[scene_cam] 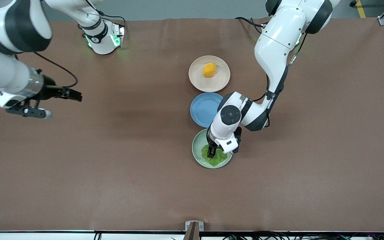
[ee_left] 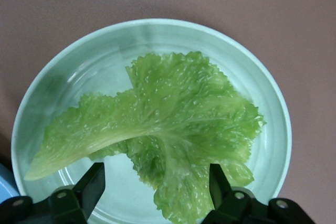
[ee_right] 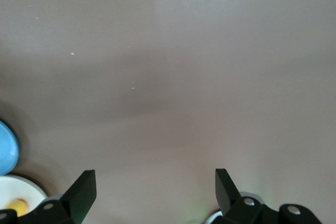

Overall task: Pick lemon and lettuce from plates
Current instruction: 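Grasp the lettuce with the left gripper while the right gripper reaches out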

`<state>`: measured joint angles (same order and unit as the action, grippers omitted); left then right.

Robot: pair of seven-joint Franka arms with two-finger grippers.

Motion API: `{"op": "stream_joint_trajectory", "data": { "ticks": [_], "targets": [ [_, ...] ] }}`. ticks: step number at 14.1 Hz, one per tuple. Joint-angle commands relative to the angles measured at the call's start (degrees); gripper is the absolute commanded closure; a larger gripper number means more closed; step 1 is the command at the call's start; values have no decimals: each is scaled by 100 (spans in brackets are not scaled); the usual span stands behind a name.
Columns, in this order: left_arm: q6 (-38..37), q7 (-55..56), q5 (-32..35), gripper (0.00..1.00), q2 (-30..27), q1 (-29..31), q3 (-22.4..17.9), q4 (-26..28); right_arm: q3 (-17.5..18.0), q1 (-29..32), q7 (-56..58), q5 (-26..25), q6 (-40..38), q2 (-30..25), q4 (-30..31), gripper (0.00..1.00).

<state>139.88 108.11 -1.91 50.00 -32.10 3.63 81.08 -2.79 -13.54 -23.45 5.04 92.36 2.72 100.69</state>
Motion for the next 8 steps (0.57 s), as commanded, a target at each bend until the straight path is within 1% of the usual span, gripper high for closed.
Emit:
{"op": "stream_joint_trajectory", "data": {
  "ticks": [1,2,5,8],
  "targets": [
    [22,52,-55,37,71,-60,-56,-128,-38,-1006,-1578,58,703,-570,1047,0],
    [22,52,-55,43,71,-60,-47,-128,-38,-1462,-2271,58,948,-562,1188,0],
    [31,61,-81,65,63,-51,-47,-128,-29,-2518,-4039,58,1520,-483,1312,0],
    [22,61,-99,82,28,-42,-47,-128,-29,-3406,-5639,58,2241,-80,1383,0]
  ]
}}
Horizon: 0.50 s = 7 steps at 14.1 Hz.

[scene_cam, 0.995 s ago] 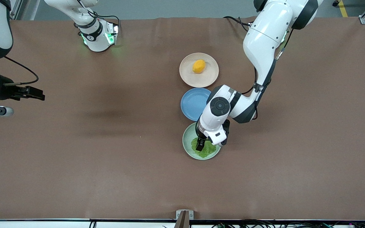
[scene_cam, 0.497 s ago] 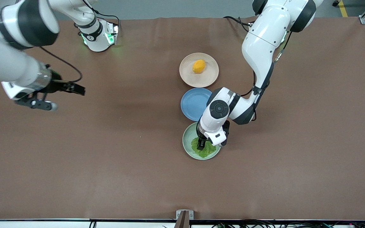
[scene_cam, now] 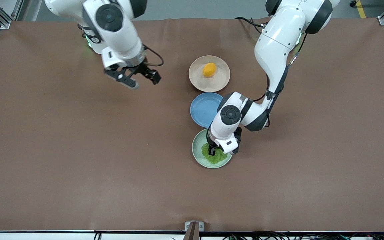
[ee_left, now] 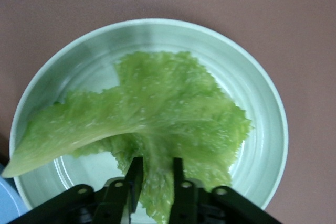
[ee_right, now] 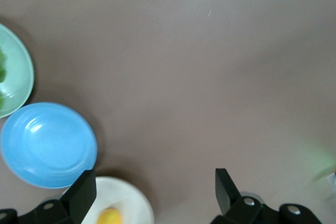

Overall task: Pick lemon and lettuce from plates
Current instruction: 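Lift the lettuce with the left gripper while the right gripper reaches the lemon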

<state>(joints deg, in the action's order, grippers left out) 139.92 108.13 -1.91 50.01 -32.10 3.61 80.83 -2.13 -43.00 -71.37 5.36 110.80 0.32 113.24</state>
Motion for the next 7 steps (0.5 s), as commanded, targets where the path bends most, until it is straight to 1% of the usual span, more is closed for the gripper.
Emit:
{"op": "stream_joint_trajectory", "data": {
  "ticks": [1,4,5,7],
  "targets": [
    [18,68,-108,88,18,-33,-44,-103,-95,-699,-1226,17,581,352,128,0],
    [9,68,-125,96,-26,-15,-27,-112,-104,-1560,-2517,-87,1511,1072,102,0],
    [-9,68,-186,97,-43,11,-27,-112,-104,-1728,-2870,-123,1819,1310,84,0],
    [-61,68,-397,99,-140,20,-27,-129,-113,-2035,-3249,-167,2111,1662,14,0]
  ]
}}
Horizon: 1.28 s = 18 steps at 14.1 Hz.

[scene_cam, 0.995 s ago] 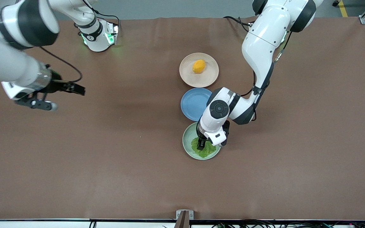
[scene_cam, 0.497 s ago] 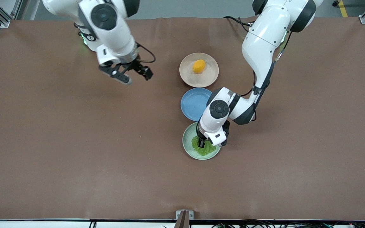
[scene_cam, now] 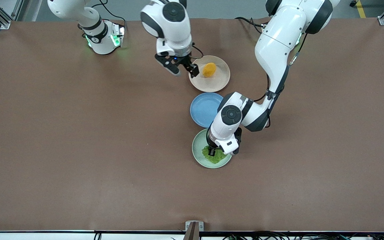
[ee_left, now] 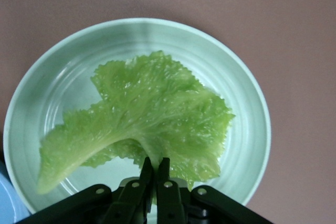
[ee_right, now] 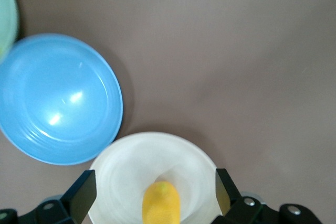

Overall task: Pick lemon and lettuce from plates
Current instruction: 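Lift the lettuce with the left gripper while the right gripper reaches the lemon, then lower the lettuce beside the plates while the right gripper grasps the lemon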

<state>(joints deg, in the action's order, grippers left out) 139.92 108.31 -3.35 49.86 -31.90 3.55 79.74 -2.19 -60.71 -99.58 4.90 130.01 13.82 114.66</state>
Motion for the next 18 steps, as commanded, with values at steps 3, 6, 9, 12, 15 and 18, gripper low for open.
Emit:
{"op": "stream_joint_trajectory", "data": {
  "ticks": [3,6,9,12,15,18],
  "targets": [
    [-333,50,-280,99,-344,52,-12,-29,-106,-608,-974,-209,288,770,-434,0],
    [-1026,-12,-271,99,-853,218,-21,15,-106,-863,-1511,-586,393,1070,-585,0],
    [-2132,-431,-192,99,-1511,560,-21,233,-106,-1083,-1679,-622,666,1377,-663,0],
    [-2681,-1853,-192,99,-2328,1008,-12,1057,-106,-1171,-1679,-622,692,1772,-988,0],
    [-2567,-3286,-166,99,-2875,1360,-21,2086,-115,-1259,-1688,-631,693,2002,-1200,2],
    [-1717,-3904,132,99,-3323,1677,-12,3229,-115,-1303,-1688,-640,693,2046,-1200,4]
  ]
}}
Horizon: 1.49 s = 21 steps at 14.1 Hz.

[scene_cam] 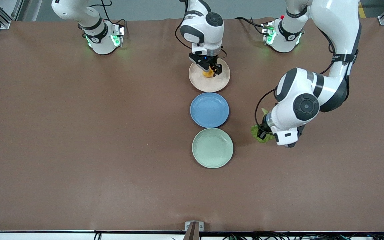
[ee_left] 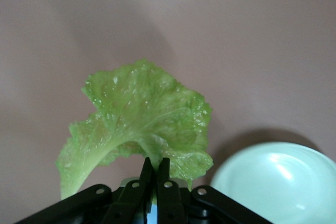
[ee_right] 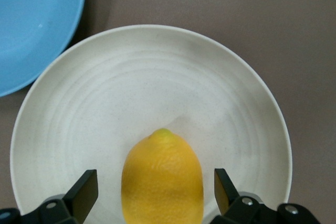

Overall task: Pick lemon and lettuce from plates
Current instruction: 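Lower the lettuce beside the plates while the right gripper grasps the lemon, then release the lettuce on the table while the right gripper carries the lemon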

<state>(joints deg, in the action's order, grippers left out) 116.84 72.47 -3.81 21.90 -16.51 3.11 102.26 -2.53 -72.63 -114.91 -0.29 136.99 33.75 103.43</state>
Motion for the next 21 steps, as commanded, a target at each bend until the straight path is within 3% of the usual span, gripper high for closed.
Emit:
{"op": "stream_joint_trajectory", "data": {
  "ticks": [1,3,5,7,9,12,13,15,17,21],
  "targets": [
    [908,-486,187,99,-642,200,32,1311,-81,-137,-154,-129,-5,105,-77,4],
    [1392,-812,205,99,-774,314,32,1883,-81,-164,-224,-190,3,167,-77,8],
    [1875,-988,214,99,-862,385,23,2410,-81,-164,-277,-235,-14,167,-103,22],
    [2332,-1146,379,99,-871,455,23,2789,-81,-155,-277,-235,-32,159,-130,53],
    [2720,-1165,512,99,-810,587,32,2992,-98,-68,-199,-217,-102,141,-235,96],
    [2879,-1173,513,96,-652,596,32,3010,-99,230,466,-182,-591,-165,-235,100],
    [2880,-1165,513,87,-651,596,32,3010,-99,406,974,-130,-890,-384,-201,100],
    [2888,-1243,513,8,-686,605,32,2976,-90,853,1802,-112,-1269,-824,-69,100],
    [2880,-1288,513,0,-783,605,23,2932,-90,1345,2767,-112,-1297,-1333,334,100],
    [2844,-1244,522,0,-915,763,41,2642,-90,2672,4929,-103,-1052,-2125,1485,100]
  ]
}}
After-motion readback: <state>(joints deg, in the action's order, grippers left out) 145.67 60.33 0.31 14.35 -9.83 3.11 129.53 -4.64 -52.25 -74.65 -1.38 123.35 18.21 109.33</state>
